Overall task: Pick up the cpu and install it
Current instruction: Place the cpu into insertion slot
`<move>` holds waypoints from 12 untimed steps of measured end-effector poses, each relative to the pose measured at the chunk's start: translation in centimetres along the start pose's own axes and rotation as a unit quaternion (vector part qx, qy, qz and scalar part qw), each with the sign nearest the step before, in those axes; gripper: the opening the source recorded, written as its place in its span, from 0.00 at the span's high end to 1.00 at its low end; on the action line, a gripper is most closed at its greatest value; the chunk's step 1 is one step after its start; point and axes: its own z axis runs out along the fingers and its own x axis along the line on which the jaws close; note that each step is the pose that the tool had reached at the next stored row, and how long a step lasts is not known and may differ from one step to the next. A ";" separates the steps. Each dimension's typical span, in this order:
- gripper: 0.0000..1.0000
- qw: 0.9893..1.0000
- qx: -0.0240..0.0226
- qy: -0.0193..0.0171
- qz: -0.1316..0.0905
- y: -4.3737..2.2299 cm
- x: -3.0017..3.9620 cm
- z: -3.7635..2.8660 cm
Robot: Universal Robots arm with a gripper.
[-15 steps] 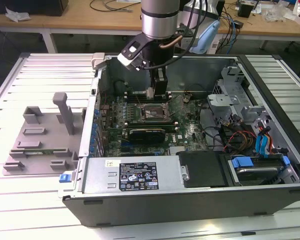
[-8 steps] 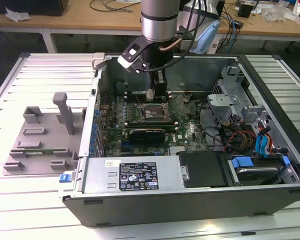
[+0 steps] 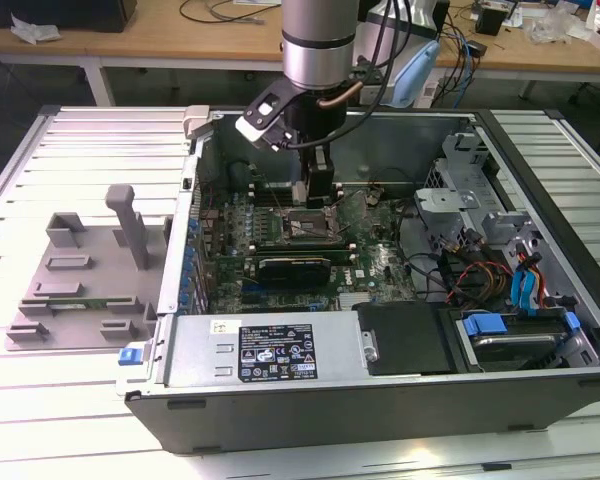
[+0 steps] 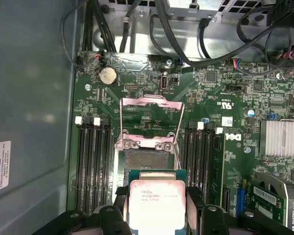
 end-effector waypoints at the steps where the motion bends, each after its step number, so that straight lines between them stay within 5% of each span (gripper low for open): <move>1: 0.45 1.000 0.000 0.000 0.000 0.00 0.00 0.05; 8: 0.45 1.000 0.000 0.000 -0.002 -0.05 0.03 1.07; 12: 0.45 1.000 0.000 -0.004 -0.011 -0.09 0.12 1.92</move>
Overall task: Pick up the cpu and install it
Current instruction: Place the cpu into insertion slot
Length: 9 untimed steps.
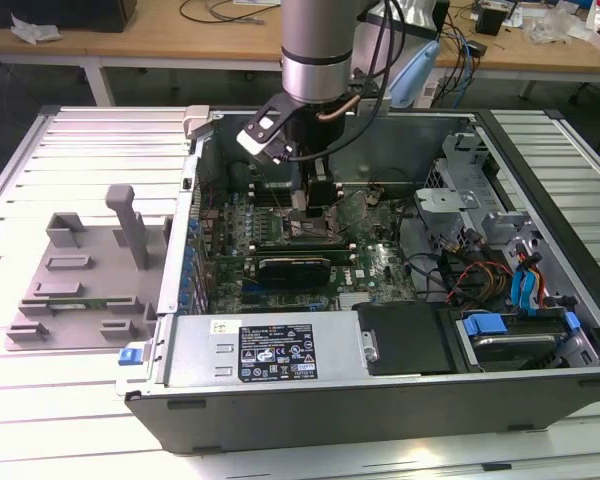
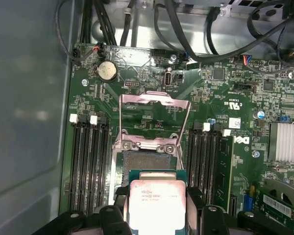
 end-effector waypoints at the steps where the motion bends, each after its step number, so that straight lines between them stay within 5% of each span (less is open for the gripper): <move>1: 0.45 1.000 0.000 -0.004 -0.001 0.01 0.08 0.15; 9: 0.45 1.000 0.001 -0.009 -0.001 -0.01 0.12 0.53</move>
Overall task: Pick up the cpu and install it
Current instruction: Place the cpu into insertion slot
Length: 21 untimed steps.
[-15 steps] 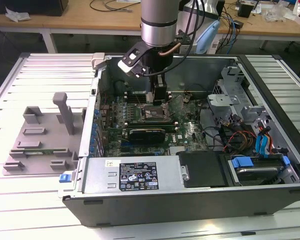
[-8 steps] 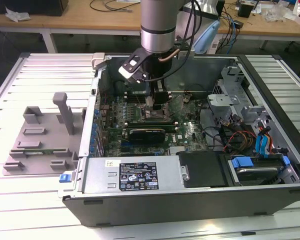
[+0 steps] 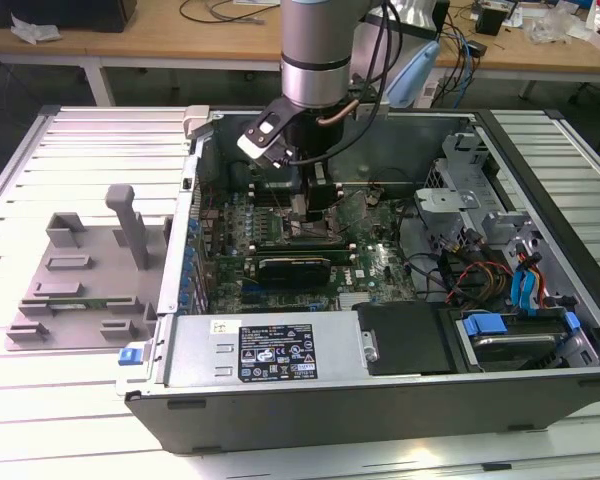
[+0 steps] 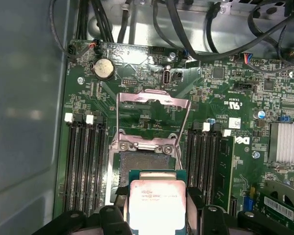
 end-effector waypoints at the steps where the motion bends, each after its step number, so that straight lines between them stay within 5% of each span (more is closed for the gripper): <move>1: 0.45 1.000 0.002 -0.010 -0.001 0.00 0.11 0.37; 5: 0.45 1.000 0.005 -0.018 -0.001 0.32 0.41 0.89; 21: 0.45 1.000 0.007 -0.020 -0.001 0.35 1.31 2.96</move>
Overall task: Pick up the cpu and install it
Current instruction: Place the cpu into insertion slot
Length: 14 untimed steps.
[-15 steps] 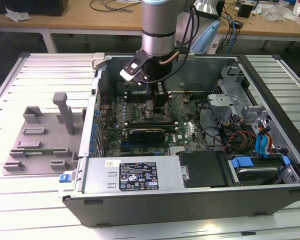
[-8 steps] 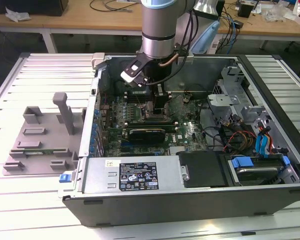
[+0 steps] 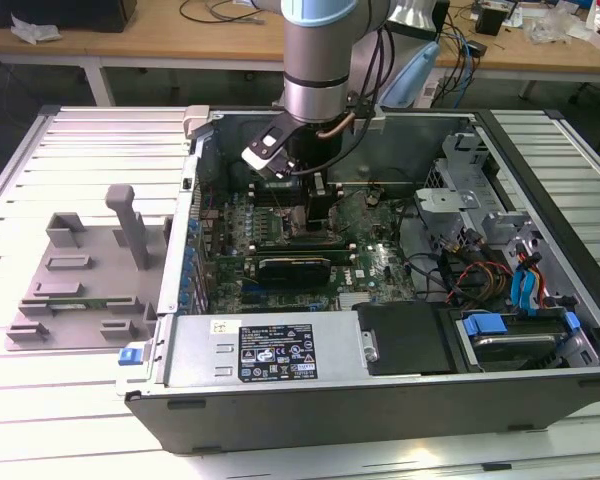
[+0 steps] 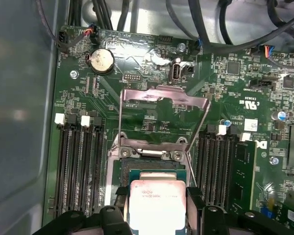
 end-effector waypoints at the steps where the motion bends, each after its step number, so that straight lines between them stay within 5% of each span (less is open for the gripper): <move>1: 0.45 1.000 0.000 0.000 0.000 -0.01 0.02 0.25; 14: 0.45 1.000 0.000 0.000 0.000 -0.02 0.23 1.11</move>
